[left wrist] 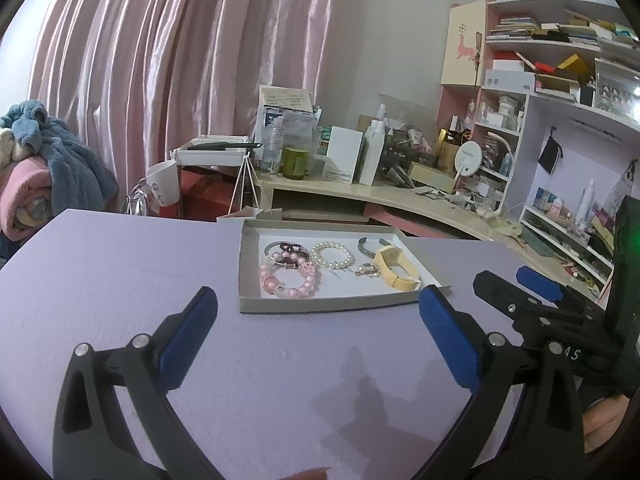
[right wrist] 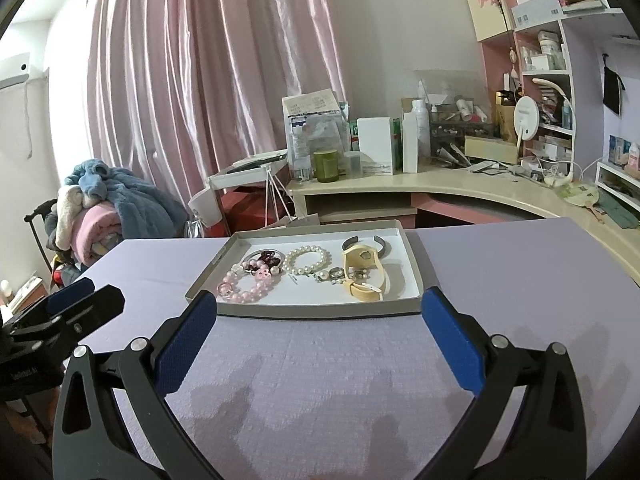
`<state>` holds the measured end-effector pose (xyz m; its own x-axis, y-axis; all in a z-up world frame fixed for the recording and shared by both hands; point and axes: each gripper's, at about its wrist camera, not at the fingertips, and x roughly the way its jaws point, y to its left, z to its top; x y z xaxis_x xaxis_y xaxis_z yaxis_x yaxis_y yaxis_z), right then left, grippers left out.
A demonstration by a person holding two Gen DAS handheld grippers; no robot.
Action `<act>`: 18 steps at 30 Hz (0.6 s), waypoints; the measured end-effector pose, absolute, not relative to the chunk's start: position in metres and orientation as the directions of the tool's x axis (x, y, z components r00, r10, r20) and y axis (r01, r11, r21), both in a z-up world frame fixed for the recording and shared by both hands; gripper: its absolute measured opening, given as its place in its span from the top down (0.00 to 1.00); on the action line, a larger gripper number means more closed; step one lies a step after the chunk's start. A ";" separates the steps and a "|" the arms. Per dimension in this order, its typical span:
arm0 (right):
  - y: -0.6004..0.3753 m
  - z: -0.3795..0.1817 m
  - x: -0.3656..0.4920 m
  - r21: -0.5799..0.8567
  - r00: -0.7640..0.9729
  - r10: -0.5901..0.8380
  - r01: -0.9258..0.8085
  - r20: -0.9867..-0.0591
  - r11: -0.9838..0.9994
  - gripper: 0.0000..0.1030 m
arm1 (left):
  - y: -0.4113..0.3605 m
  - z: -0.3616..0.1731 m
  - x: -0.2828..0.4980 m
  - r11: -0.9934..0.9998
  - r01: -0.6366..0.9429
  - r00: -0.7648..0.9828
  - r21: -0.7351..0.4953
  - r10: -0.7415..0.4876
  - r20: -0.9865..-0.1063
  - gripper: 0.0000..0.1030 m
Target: Organize jewelry
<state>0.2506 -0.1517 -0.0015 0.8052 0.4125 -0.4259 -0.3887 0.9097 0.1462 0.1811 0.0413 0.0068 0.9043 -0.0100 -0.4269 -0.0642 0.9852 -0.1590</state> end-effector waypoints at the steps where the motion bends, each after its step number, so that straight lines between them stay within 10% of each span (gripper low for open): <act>1: -0.152 -0.001 0.251 0.150 0.806 0.414 -0.389 -0.423 0.909 0.01 | 0.039 0.008 0.182 0.986 -0.062 0.904 -0.154 -0.010 -0.427 0.02; 18: -0.153 0.003 0.250 0.169 0.805 0.437 -0.404 -0.401 0.899 0.01 | 0.045 0.005 0.187 0.976 -0.053 0.907 -0.209 -0.041 -0.419 0.02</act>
